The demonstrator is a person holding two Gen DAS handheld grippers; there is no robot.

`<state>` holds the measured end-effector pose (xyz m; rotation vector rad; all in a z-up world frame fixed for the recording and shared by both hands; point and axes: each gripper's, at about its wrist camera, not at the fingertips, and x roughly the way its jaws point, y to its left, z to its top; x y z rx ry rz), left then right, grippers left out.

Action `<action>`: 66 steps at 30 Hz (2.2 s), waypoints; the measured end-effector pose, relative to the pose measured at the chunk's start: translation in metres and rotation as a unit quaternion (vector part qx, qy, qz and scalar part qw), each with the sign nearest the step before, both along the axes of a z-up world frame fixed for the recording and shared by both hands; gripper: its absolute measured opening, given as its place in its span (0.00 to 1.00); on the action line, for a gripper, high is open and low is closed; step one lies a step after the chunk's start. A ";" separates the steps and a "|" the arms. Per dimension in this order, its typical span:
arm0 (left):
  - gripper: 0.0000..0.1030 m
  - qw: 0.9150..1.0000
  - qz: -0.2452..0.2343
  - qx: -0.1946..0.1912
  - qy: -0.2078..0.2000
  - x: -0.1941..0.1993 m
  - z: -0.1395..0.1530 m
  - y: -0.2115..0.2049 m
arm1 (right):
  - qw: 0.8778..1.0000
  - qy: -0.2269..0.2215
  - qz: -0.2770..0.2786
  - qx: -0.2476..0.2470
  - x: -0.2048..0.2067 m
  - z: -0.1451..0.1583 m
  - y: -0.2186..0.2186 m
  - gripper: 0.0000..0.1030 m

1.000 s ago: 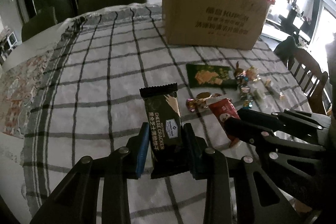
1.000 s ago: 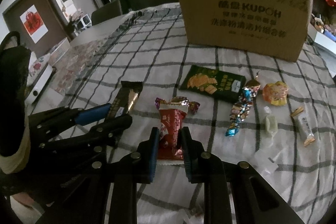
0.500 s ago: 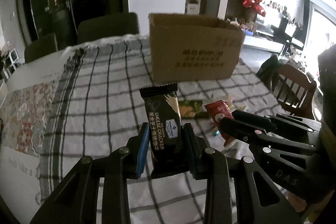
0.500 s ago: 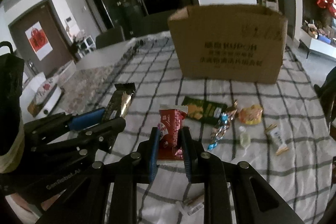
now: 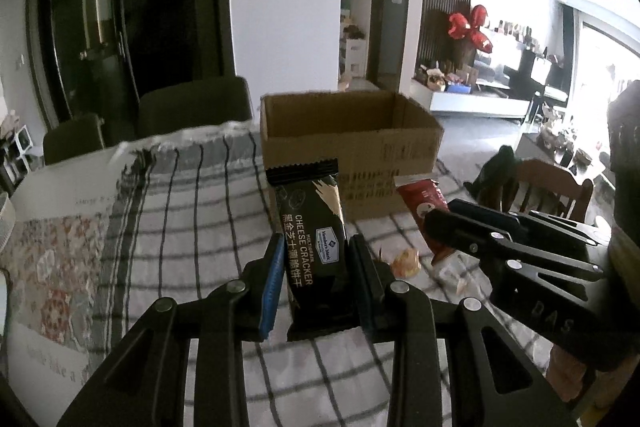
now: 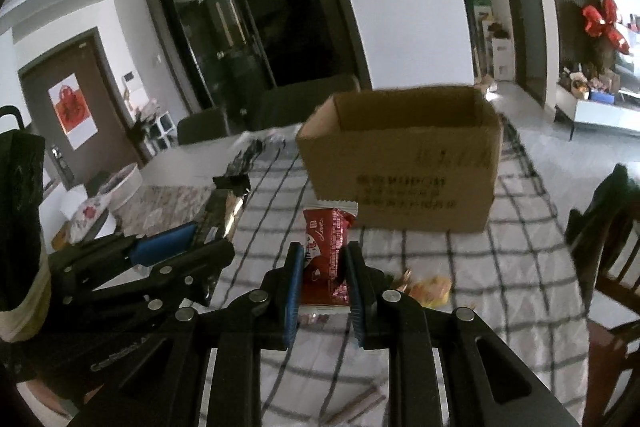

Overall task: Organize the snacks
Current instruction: 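Lift both bars and carry them over the cardboard box, then open both tools to drop the bars into the box, then move both tools back toward the candies and small packets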

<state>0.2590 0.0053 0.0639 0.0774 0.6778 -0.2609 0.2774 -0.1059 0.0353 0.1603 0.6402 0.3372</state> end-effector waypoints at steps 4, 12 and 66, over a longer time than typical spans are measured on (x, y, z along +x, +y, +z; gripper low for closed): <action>0.31 1.000 -0.002 0.003 -0.017 0.014 0.014 -0.007 | 1.000 -0.016 -0.012 0.002 0.012 0.014 -0.010 0.22; 0.31 0.999 -0.008 0.009 -0.031 0.046 0.032 -0.020 | 0.999 -0.041 -0.028 -0.009 0.041 0.034 -0.024 0.22; 0.63 0.998 0.024 0.061 -0.024 0.156 0.023 -0.056 | 0.994 -0.036 -0.064 -0.086 0.142 0.037 -0.061 0.41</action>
